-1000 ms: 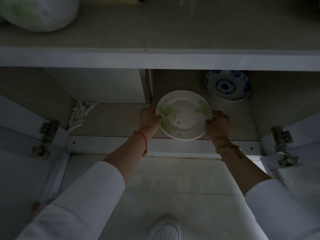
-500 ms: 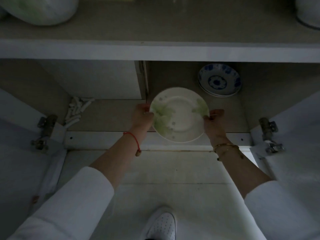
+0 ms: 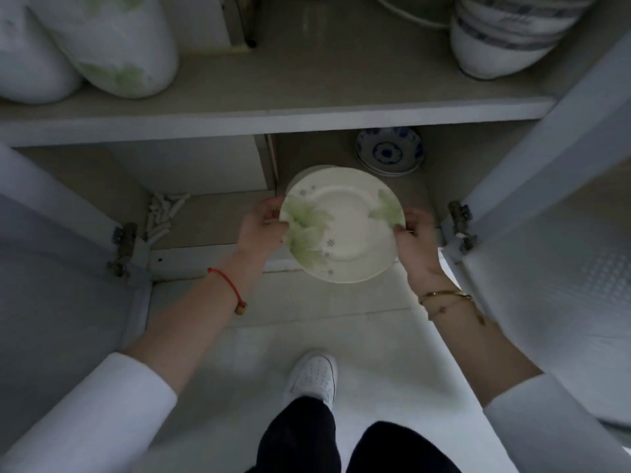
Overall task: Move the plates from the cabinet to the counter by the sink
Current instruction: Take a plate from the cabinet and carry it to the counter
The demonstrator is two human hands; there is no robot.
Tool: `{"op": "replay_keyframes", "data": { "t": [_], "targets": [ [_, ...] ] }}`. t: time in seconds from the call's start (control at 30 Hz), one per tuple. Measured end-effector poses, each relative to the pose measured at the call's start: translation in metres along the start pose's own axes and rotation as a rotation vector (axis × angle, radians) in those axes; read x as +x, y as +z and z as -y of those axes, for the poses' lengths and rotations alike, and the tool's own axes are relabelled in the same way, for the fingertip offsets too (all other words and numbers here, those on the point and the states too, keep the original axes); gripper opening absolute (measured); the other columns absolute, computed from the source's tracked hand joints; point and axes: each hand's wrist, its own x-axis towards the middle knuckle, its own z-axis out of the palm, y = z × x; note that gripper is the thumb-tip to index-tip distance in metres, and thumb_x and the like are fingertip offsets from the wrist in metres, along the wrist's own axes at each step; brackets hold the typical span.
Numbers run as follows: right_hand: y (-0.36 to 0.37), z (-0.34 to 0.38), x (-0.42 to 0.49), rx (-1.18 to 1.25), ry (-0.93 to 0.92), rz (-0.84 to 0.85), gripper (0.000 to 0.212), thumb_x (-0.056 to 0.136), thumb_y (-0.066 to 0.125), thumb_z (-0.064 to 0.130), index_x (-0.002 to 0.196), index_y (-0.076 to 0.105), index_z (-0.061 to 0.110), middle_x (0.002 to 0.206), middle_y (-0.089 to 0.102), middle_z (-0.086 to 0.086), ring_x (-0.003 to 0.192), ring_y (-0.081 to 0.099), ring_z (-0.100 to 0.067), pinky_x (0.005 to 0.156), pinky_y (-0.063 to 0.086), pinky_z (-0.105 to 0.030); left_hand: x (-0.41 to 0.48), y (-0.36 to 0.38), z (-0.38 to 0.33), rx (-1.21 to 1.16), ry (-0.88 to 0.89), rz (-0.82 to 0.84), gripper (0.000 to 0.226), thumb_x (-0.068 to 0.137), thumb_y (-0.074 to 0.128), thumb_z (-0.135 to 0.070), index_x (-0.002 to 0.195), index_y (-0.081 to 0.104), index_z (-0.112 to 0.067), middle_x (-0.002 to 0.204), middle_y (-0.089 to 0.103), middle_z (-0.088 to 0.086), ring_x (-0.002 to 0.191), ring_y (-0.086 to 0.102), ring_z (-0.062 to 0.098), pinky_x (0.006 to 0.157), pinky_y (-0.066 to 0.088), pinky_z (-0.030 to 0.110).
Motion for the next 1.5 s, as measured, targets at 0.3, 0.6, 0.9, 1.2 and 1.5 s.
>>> {"op": "replay_keyframes", "data": {
  "t": [0.3, 0.6, 0.9, 1.2, 1.5],
  "targets": [
    [-0.077, 0.111, -0.129, -0.001, 0.061, -0.047, 0.046, 0.089, 0.052, 0.003, 0.095, 0.049, 0.048, 0.091, 0.062, 0.010, 0.080, 0.062, -0.010, 0.056, 0.046, -0.011, -0.138, -0.035, -0.091, -0.078, -0.009, 0.039, 0.051, 0.081, 0.051, 0.013, 0.115, 0.064, -0.023, 0.108, 0.069, 0.003, 0.109, 0.065, 0.028, 0.080, 0.056, 0.034],
    [-0.192, 0.315, -0.293, 0.097, 0.067, -0.075, 0.035, 0.089, 0.048, -0.001, 0.113, 0.051, 0.025, 0.087, 0.057, 0.001, 0.063, 0.053, 0.007, 0.055, 0.044, -0.011, -0.328, -0.093, -0.250, -0.115, 0.072, 0.095, 0.051, 0.089, 0.055, 0.006, 0.114, 0.063, -0.038, 0.124, 0.064, -0.002, 0.118, 0.059, 0.017, 0.101, 0.052, 0.041],
    [-0.305, 0.497, -0.445, 0.265, 0.069, -0.172, 0.033, 0.090, 0.049, -0.002, 0.108, 0.057, 0.024, 0.088, 0.052, -0.008, 0.079, 0.048, -0.019, 0.068, 0.040, -0.031, -0.507, -0.137, -0.407, -0.158, 0.226, 0.213, 0.047, 0.086, 0.058, -0.002, 0.123, 0.065, -0.029, 0.111, 0.072, -0.016, 0.107, 0.067, 0.002, 0.085, 0.056, 0.022],
    [-0.388, 0.565, -0.547, 0.401, 0.050, -0.413, 0.028, 0.089, 0.055, 0.002, 0.105, 0.060, 0.025, 0.082, 0.057, 0.001, 0.083, 0.052, -0.018, 0.073, 0.040, -0.037, -0.599, -0.120, -0.503, -0.125, 0.308, 0.490, 0.045, 0.082, 0.061, -0.006, 0.123, 0.066, -0.025, 0.110, 0.074, -0.006, 0.106, 0.069, 0.011, 0.093, 0.056, 0.035],
    [-0.433, 0.574, -0.602, 0.457, 0.080, -0.774, 0.027, 0.080, 0.058, 0.011, 0.105, 0.058, 0.020, 0.091, 0.061, -0.005, 0.087, 0.056, -0.022, 0.075, 0.043, -0.038, -0.635, -0.067, -0.550, -0.040, 0.306, 0.834, 0.042, 0.087, 0.060, 0.001, 0.117, 0.069, -0.028, 0.107, 0.075, -0.006, 0.104, 0.070, 0.013, 0.084, 0.059, 0.029]
  ]
}}
